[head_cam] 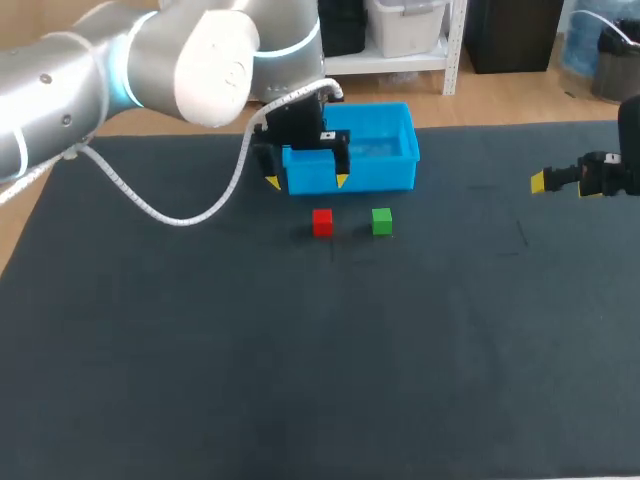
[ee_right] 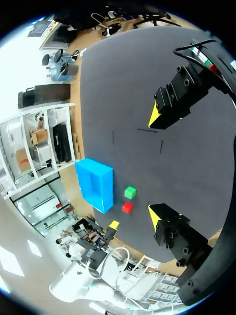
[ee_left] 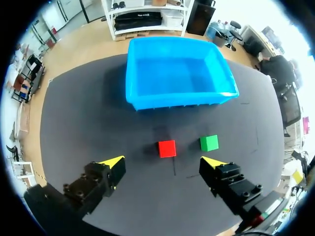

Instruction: Use the left arm to pick the red cube and place it into the blue plastic box first, then use the right arm to grasp the green cube and put it into the same blue plastic box after the first action is fully finished.

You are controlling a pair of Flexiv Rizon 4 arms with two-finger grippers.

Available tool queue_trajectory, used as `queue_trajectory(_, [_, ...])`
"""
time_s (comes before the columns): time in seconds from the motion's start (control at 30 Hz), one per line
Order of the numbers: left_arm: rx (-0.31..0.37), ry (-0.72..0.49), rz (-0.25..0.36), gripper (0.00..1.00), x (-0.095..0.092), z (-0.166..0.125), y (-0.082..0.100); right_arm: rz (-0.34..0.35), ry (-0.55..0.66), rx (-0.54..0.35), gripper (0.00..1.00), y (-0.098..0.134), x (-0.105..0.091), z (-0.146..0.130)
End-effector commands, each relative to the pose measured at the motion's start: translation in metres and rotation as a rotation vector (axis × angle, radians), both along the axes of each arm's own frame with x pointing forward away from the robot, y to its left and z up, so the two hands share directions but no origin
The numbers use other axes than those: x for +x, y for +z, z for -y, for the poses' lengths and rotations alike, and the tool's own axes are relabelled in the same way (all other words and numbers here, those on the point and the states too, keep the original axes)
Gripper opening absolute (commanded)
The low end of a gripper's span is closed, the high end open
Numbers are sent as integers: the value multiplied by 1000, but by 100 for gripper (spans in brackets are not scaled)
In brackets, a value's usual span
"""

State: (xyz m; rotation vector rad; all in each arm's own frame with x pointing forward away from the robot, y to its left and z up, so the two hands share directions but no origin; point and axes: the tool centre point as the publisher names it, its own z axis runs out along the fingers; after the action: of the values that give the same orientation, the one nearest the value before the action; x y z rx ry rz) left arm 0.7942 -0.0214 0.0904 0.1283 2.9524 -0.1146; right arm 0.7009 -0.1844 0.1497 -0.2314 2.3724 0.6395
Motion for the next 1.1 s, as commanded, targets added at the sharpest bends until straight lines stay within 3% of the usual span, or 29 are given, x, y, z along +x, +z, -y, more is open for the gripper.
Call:
queue_trajectory(0.03, [4,3,-2,100,3,4,-6,0,0,-1,100,0,0,0])
queue_trajectory(0.3, [-2,2,32,100,4,9,-23,0,0,-1,100,0,0,0])
queue_trajectory(0.67, [-2,31,28,100,7,11,-52,0,0,-1,100,0,0,0])
queue_trajectory(1.1, [-3,85,13,100,13,13,-63,0,0,-1,100,0,0,0])
